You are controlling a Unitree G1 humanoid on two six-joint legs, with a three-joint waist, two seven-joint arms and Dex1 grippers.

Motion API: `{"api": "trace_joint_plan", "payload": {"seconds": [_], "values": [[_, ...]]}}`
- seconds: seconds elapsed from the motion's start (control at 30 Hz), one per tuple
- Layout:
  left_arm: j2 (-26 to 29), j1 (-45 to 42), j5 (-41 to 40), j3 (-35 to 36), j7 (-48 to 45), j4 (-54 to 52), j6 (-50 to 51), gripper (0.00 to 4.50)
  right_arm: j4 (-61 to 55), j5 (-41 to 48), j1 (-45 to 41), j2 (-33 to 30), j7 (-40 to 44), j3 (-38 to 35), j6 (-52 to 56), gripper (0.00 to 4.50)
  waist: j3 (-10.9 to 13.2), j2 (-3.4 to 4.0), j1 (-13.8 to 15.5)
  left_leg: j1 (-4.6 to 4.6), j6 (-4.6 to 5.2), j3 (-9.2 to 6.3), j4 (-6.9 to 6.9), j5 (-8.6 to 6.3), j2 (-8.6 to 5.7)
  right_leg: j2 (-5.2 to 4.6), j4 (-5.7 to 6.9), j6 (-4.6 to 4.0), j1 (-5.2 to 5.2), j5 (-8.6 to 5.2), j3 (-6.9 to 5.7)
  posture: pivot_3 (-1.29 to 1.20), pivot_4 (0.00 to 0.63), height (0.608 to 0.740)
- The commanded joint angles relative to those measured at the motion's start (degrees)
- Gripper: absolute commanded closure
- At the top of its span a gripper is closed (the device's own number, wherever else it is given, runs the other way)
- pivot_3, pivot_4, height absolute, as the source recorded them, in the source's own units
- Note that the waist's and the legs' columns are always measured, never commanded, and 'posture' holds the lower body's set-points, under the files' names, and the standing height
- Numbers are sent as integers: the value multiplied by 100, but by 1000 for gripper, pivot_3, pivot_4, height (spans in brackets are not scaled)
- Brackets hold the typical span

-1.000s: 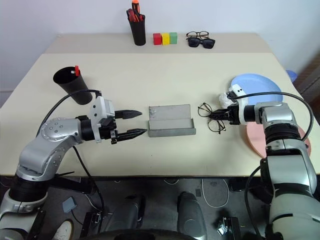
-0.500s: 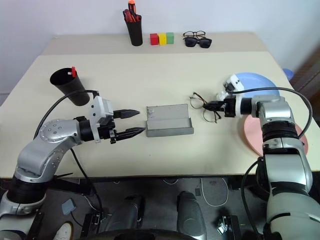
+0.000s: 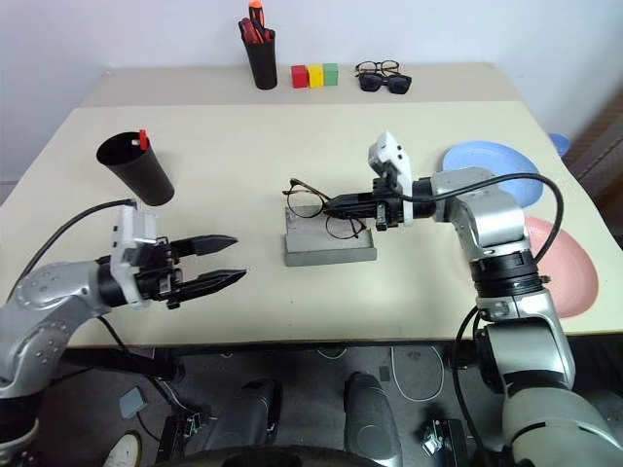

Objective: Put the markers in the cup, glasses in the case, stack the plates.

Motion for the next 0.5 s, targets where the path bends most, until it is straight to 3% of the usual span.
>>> {"api": "trace_joint_plan", "payload": {"seconds": [0.03,0.23,0.5], "values": [[236,190,-305,433,-305,-271,-97,1545,348,-228,-73,101,-104,80,-613,4486,0,0,-1,0,0,0,-1,0,0,0,0,0,-1,0,0,0,150,740],[523,460,-276,682,-622,-259,-316,1545,1077,-636,-219,177,-106,279,-1408,4486,1,1,-7,0,0,3,-4,0,1,0,-1,-2,-4,-1,0,0,150,740],[454,490,-169,608,-479,-283,-470,1545,1214,-965,-263,-54,330,563,-1588,4486,1,2,-5,0,0,2,-6,0,1,1,-1,-2,-4,-1,0,0,150,740]]}}
